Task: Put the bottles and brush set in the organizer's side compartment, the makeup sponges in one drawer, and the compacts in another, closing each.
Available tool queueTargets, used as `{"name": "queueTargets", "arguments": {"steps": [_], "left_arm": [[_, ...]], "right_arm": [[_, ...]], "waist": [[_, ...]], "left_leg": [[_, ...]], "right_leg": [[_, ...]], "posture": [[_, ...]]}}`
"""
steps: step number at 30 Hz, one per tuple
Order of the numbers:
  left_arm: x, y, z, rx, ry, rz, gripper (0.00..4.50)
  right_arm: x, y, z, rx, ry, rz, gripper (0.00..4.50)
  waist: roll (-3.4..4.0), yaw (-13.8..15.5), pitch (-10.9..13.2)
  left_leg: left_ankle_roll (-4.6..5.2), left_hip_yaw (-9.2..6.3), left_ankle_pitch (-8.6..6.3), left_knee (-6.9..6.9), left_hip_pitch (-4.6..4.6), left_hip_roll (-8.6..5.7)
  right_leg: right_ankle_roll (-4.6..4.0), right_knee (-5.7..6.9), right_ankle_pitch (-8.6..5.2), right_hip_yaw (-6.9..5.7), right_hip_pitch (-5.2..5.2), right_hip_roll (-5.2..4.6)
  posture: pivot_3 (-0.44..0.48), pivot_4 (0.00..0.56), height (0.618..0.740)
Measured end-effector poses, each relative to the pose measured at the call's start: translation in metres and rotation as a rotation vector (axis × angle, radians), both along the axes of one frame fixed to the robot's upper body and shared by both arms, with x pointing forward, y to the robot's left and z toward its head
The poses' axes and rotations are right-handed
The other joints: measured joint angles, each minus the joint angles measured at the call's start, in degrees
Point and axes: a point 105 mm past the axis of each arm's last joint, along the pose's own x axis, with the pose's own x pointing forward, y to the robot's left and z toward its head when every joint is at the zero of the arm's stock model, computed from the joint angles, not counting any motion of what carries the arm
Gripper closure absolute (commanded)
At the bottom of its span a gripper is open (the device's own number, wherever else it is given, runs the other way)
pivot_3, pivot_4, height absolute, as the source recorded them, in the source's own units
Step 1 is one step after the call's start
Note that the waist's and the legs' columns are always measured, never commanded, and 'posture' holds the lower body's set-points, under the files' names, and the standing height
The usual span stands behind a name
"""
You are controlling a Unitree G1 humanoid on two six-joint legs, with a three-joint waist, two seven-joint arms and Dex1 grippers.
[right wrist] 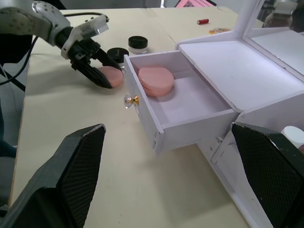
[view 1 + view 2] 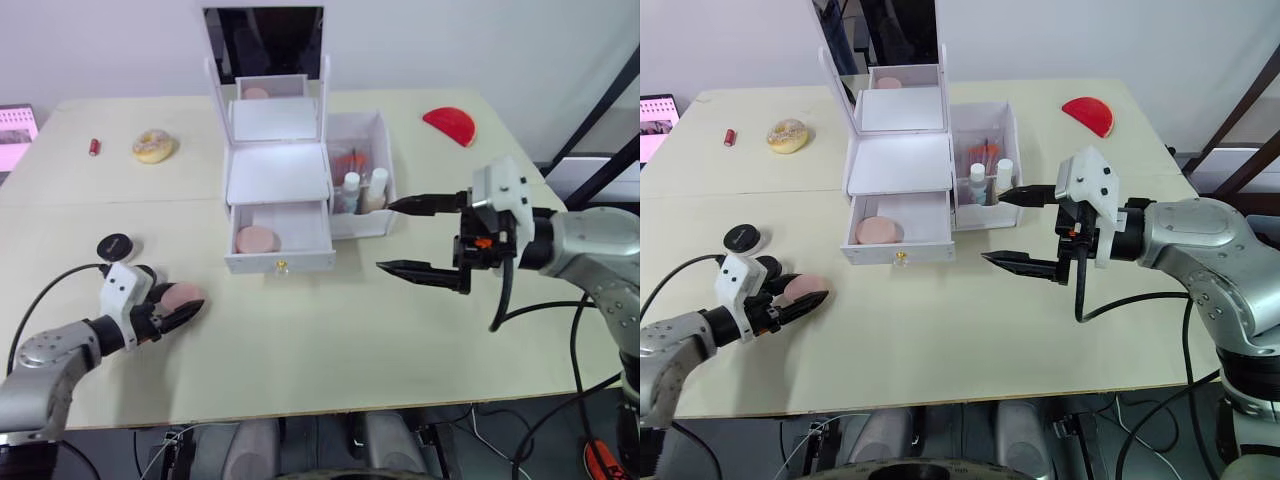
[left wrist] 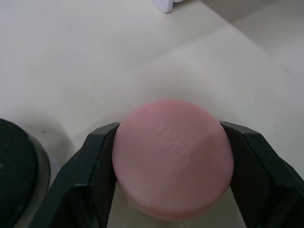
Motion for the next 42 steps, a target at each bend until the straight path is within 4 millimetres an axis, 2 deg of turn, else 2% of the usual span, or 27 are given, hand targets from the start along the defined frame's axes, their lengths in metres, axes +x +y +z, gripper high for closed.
{"name": "queueTargets", "arguments": {"steps": [3,4,6,9,12,15,17,21,23,27,31,42], "left_arm": [[0.003,0.005,0.045,0.012,-0.061,-0.055,1.81],[0.005,0.003,0.064,0.019,-0.086,-0.094,1.81],[0.007,-0.003,0.089,0.031,-0.108,-0.166,1.81],[0.009,-0.010,0.108,0.019,-0.138,-0.228,1.81],[0.026,-0.031,0.132,-0.017,-0.182,-0.347,1.81],[0.038,-0.061,0.154,-0.032,-0.219,-0.494,1.81],[0.044,-0.080,0.151,-0.041,-0.199,-0.583,1.81],[0.052,-0.118,0.133,-0.069,-0.113,-0.747,1.81],[0.056,-0.128,0.128,-0.057,-0.107,-0.793,1.81],[0.065,-0.137,0.124,-0.045,-0.113,-0.820,1.81],[0.069,-0.147,0.111,-0.017,-0.101,-0.868,1.81],[0.077,-0.152,0.094,0.032,-0.103,-0.877,1.81]], "right_arm": [[0.000,-0.001,-0.001,0.001,0.004,-0.005,0.00],[0.000,-0.001,-0.002,0.002,0.005,-0.010,0.00],[0.001,-0.001,-0.002,0.007,0.006,-0.015,0.00],[0.001,-0.001,-0.003,0.013,0.006,-0.020,0.00],[-0.001,-0.002,-0.003,0.020,0.000,-0.032,0.00],[-0.002,-0.004,-0.003,0.021,-0.002,-0.035,0.00],[-0.004,-0.004,-0.003,0.019,-0.001,-0.029,0.00],[-0.006,-0.005,0.000,0.004,-0.006,-0.020,0.00],[-0.006,-0.005,0.002,0.003,-0.013,-0.015,0.00],[-0.007,-0.003,0.005,0.006,-0.020,-0.010,0.00],[-0.004,-0.003,0.007,0.008,-0.023,-0.033,0.00],[-0.001,0.001,0.017,0.010,-0.051,-0.064,0.00]], "waist": [[0.00,0.3,0.0],[0.00,0.4,0.0],[0.00,0.3,0.0],[0.12,0.0,0.0],[-0.06,0.3,0.1],[-0.05,0.4,0.1],[-0.03,0.2,0.1],[-0.04,-0.2,0.1],[-0.04,-0.4,0.1],[-0.04,-0.9,0.1],[-0.03,-1.0,0.1],[-0.04,-1.0,0.1]], "left_leg": [[0.00,-0.08,0.00,-0.01,-0.06,0.00],[0.00,-0.14,0.00,0.00,-0.08,0.00],[0.00,-0.14,0.00,0.02,-0.09,-0.01],[0.00,-0.05,0.00,0.02,-0.08,-0.04],[0.01,-0.26,0.01,0.05,-0.14,-0.03],[0.01,-0.28,0.01,0.06,-0.11,-0.05],[0.01,-0.25,0.01,0.06,-0.09,-0.07],[0.03,-0.30,0.02,0.05,-0.09,-0.05],[0.03,-0.33,0.02,0.05,-0.08,-0.03],[0.04,-0.38,0.02,0.07,-0.08,-0.02],[0.04,-0.38,0.03,0.09,-0.07,-0.02],[0.04,-0.42,0.03,0.12,-0.07,-0.02]], "right_leg": [[0.00,-0.02,0.00,-0.08,-0.02,0.01],[0.00,-0.06,0.00,-0.14,0.00,0.01],[0.00,-0.11,-0.01,-0.14,0.03,0.01],[0.01,-0.19,0.00,-0.09,0.07,-0.02],[0.01,-0.13,0.01,-0.11,0.09,0.15],[0.01,-0.12,0.02,-0.10,0.19,0.16],[0.03,-0.13,0.02,-0.07,0.20,0.16],[0.05,-0.11,0.01,-0.07,0.18,0.24],[0.05,-0.08,0.01,-0.06,0.18,0.27],[0.05,-0.05,0.01,-0.05,0.18,0.31],[0.05,0.00,0.01,-0.03,0.19,0.31],[0.06,0.05,0.02,-0.03,0.18,0.34]], "posture": [[0.000,0.150,0.739],[0.000,0.150,0.739],[0.000,0.150,0.739],[0.000,0.150,0.739],[0.000,0.150,0.739],[0.000,0.150,0.739],[0.000,0.150,0.739],[0.000,0.150,0.739],[0.000,0.150,0.739],[0.000,0.150,0.739],[0.000,0.150,0.739],[0.000,0.150,0.739]]}}
